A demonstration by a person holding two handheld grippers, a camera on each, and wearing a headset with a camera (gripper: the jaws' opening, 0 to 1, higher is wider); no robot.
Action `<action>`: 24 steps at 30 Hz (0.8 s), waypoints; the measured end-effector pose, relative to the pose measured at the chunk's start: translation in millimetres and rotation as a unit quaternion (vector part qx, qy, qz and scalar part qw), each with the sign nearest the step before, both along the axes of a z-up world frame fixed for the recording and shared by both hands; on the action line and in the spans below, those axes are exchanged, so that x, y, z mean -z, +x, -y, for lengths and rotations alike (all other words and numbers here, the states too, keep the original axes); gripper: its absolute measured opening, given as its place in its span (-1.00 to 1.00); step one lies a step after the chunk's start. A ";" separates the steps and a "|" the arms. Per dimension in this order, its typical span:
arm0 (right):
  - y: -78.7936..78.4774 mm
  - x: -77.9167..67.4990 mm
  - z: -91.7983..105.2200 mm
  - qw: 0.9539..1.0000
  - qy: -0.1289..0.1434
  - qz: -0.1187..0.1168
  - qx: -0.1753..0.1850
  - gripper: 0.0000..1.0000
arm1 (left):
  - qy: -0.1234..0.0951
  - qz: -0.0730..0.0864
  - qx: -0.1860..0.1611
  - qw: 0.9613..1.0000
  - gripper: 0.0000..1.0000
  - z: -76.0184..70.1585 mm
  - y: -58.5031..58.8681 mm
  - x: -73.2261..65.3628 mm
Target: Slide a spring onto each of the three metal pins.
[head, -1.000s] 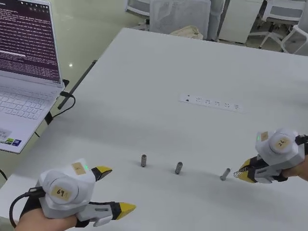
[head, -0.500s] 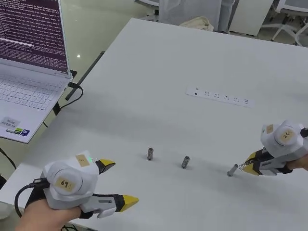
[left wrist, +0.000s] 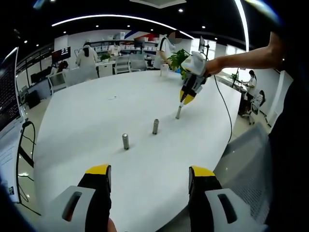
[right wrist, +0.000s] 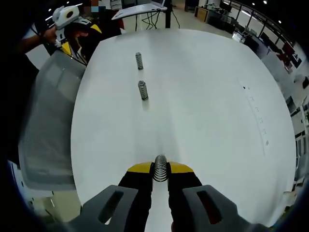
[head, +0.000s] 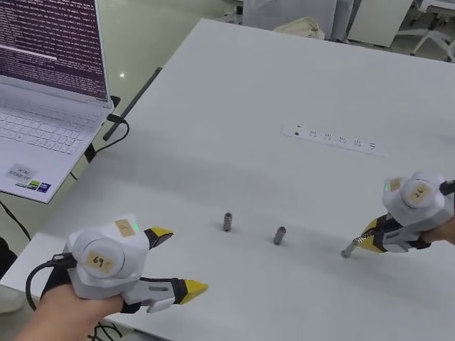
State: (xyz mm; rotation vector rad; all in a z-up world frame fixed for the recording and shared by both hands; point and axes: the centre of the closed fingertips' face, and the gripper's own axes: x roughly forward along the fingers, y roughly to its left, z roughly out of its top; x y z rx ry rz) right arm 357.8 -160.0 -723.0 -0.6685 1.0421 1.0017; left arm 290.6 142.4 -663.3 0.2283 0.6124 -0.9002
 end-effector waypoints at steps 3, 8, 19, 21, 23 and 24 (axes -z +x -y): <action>0.9 2.2 -0.6 1.000 -0.008 -0.001 -0.009 -0.82 | -0.001 -0.002 -0.001 1.000 0.21 -1.0 -1.5 1.0; 2.7 2.6 -0.6 1.000 -0.013 -0.001 -0.015 -0.82 | -0.001 -0.003 -0.004 1.000 0.21 -2.8 -1.3 1.3; 3.2 4.3 3.7 0.999 -0.027 -0.005 -0.028 -0.82 | -0.001 -0.006 -0.003 1.000 0.21 -1.3 -0.4 2.4; 2.7 4.6 2.3 0.999 -0.029 -0.005 -0.030 -0.82 | -0.001 -0.006 -0.002 1.000 0.21 -0.5 -0.2 2.1; 2.6 6.3 2.0 0.999 -0.032 -0.007 -0.034 -0.82 | -0.001 -0.005 -0.002 1.000 0.21 -0.5 0.5 1.8; 2.6 6.9 1.8 0.999 -0.033 -0.007 -0.035 -0.82 | -0.001 -0.005 -0.002 1.000 0.21 -0.4 0.7 1.3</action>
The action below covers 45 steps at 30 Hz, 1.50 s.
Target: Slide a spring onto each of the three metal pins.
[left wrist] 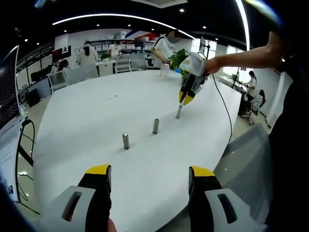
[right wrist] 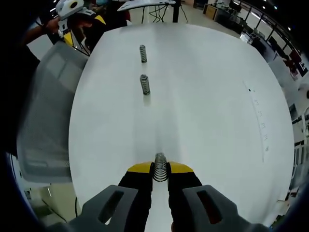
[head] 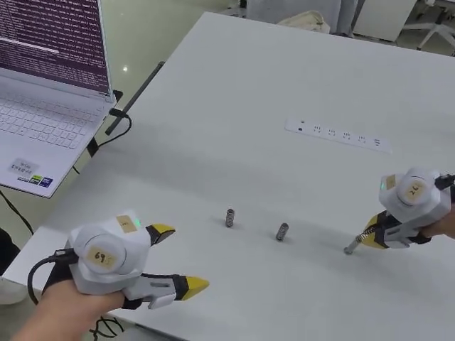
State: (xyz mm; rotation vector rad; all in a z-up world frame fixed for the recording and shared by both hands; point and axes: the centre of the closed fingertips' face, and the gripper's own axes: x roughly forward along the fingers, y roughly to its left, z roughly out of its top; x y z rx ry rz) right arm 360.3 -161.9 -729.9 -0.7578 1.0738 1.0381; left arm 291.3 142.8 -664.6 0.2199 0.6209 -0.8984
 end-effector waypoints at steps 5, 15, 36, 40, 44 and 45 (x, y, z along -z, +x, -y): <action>-1.0 2.6 -3.4 1.000 -0.006 -0.002 -0.009 -0.82 | -0.001 0.001 -0.001 1.000 0.21 -0.6 1.4 -0.8; -1.8 11.2 -7.0 1.000 -0.020 -0.008 -0.023 -0.82 | 0.004 -0.002 0.000 1.000 0.21 -2.9 0.8 1.2; -1.9 33.3 -10.5 0.997 -0.047 -0.025 -0.062 -0.82 | 0.004 -0.005 0.004 1.000 0.21 -1.2 4.1 -1.0; -0.7 39.4 -9.1 0.996 -0.049 -0.029 -0.062 -0.82 | 0.006 -0.005 0.005 1.000 0.21 -0.7 5.4 -0.1; -0.9 44.1 -8.2 0.996 -0.053 -0.033 -0.064 -0.82 | 0.005 -0.004 0.005 1.000 0.20 0.0 5.9 -0.4; -0.8 44.8 -8.2 0.996 -0.053 -0.033 -0.064 -0.82 | 0.005 -0.006 0.004 1.000 0.20 -0.1 5.8 -0.2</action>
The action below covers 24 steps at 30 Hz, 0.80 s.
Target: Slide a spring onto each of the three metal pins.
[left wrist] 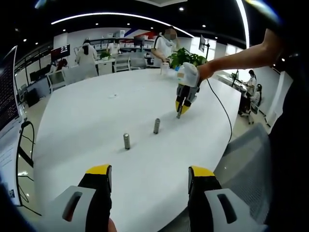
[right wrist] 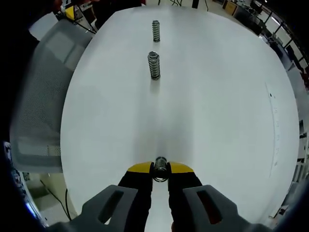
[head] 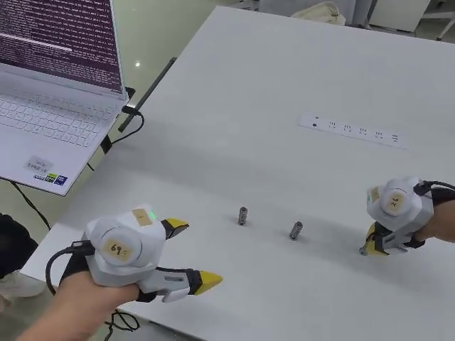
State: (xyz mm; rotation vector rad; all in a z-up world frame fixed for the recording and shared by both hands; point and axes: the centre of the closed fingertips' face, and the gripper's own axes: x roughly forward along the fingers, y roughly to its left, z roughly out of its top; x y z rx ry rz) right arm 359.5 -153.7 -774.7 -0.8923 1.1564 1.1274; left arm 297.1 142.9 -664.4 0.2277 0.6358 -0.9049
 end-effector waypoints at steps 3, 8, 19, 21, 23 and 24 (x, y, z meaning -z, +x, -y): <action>0.7 3.3 0.3 1.000 0.000 -0.002 0.002 -0.82 | 0.004 -0.001 0.001 1.000 0.20 -0.9 -0.7 1.4; -0.7 6.0 2.2 1.000 -0.004 -0.002 0.001 -0.81 | 0.005 -0.001 0.001 1.000 0.20 -2.1 -0.5 1.1; -0.5 -0.8 5.2 1.000 -0.006 0.006 0.006 -0.66 | 0.002 0.006 0.006 1.000 0.23 1.0 3.1 -3.7; -0.9 -2.6 7.2 1.000 -0.007 0.008 0.006 -0.60 | 0.002 0.008 0.007 1.000 0.23 1.9 2.9 -4.4; -0.4 -4.2 8.8 1.000 -0.007 0.012 0.010 -0.56 | 0.002 0.008 0.008 1.000 0.23 2.1 2.9 -4.9; -0.4 -5.3 9.5 1.000 -0.007 0.014 0.012 -0.53 | 0.001 0.009 0.008 1.000 0.23 2.2 2.8 -5.1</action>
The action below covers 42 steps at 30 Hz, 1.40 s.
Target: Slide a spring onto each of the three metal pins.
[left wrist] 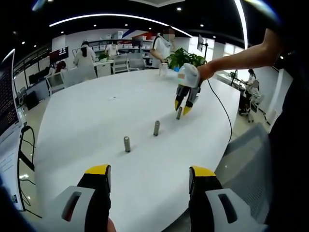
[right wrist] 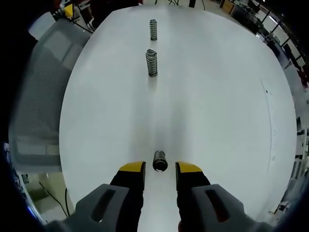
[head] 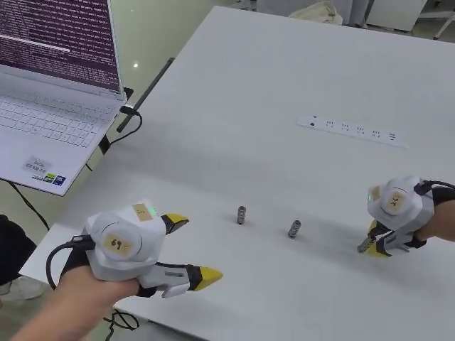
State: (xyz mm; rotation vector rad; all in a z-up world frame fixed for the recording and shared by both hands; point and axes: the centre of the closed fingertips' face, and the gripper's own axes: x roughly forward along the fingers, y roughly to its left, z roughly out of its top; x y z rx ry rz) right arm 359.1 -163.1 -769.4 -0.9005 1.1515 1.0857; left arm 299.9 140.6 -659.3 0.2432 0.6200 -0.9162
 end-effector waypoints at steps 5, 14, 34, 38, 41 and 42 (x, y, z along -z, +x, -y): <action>0.2 -10.1 4.0 1.000 0.004 0.012 0.014 -0.47 | 0.000 0.004 0.003 1.000 0.24 1.6 -0.9 -3.2; -7.2 -25.1 10.8 0.998 0.026 0.028 0.059 -0.38 | -0.007 0.007 -0.001 1.000 0.27 0.9 -0.4 -6.8; -41.4 -50.5 17.8 0.965 0.131 0.079 0.211 -0.26 | -0.016 0.001 -0.009 1.000 0.37 -6.6 -9.9 -5.2; -49.6 -54.1 10.0 0.951 0.167 0.093 0.243 -0.23 | -0.020 0.000 -0.011 1.000 0.37 -6.3 -9.3 -5.9; -56.5 -56.8 4.1 0.941 0.191 0.098 0.263 -0.23 | -0.021 -0.001 -0.009 1.000 0.37 -5.4 -10.0 -5.2; -59.0 -56.6 3.4 0.937 0.195 0.100 0.272 -0.22 | -0.020 -0.002 -0.008 1.000 0.37 -4.7 -10.5 -4.8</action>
